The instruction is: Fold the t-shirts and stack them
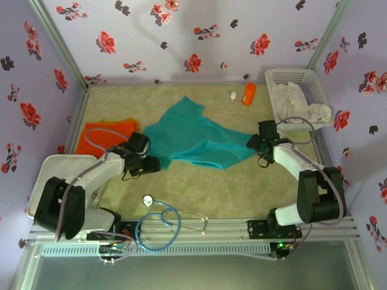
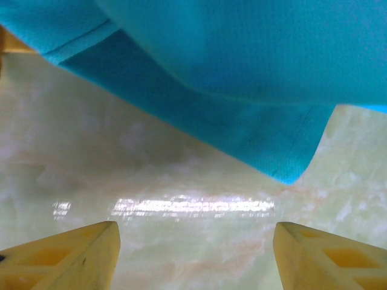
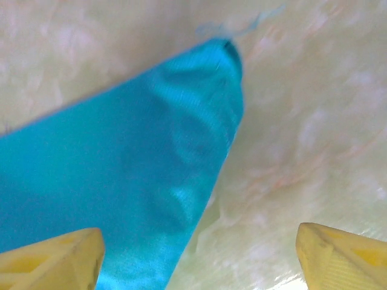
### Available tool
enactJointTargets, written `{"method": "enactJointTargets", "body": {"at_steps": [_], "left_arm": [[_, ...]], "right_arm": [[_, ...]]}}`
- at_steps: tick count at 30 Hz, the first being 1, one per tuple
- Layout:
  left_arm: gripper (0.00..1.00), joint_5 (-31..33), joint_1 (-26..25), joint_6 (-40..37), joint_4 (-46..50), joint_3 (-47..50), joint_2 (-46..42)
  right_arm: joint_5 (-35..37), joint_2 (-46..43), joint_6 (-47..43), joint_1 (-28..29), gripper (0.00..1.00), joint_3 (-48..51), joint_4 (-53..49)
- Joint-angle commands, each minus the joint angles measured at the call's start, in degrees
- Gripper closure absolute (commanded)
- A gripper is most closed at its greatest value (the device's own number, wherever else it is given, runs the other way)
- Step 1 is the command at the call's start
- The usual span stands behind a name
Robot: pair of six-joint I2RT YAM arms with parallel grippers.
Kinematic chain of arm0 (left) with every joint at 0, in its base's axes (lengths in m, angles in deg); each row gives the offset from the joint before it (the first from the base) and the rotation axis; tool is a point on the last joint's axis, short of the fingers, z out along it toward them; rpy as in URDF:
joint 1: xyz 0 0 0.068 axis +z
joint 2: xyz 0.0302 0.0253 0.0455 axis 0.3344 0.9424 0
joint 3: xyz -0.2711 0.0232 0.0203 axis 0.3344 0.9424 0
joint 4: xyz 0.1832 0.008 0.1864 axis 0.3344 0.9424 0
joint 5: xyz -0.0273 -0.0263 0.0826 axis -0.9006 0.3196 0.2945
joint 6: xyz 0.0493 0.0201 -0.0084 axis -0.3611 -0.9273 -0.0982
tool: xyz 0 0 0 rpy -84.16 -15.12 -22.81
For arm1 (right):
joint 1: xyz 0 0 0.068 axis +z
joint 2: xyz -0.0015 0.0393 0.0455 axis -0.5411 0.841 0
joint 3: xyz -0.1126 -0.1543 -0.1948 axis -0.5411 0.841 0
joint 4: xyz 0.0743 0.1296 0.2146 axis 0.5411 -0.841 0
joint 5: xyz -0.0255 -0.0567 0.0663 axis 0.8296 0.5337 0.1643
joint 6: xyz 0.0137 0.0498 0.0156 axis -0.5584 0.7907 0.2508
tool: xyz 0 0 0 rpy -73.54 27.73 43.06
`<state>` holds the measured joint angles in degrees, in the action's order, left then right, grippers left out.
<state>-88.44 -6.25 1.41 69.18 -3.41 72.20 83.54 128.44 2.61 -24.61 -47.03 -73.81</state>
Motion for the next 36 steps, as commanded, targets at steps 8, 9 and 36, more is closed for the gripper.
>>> {"method": "enactJointTargets", "body": {"at_steps": [8,9,36], "left_arm": [[0.31,1.5,-1.8,-1.2,-7.9,-4.3,11.1],[0.31,2.1,-2.1,-1.4,-8.3,-4.6,12.0],[1.0,9.4,-6.8,-4.2,2.1,-8.8,10.7]], "right_arm": [[-1.9,12.8,-0.1,-4.1,0.23,-7.4,6.0],[-3.1,14.2,-0.1,-4.2,0.27,-7.7,7.3],[-2.5,21.3,-3.7,-2.7,0.89,-36.6,0.7]]}}
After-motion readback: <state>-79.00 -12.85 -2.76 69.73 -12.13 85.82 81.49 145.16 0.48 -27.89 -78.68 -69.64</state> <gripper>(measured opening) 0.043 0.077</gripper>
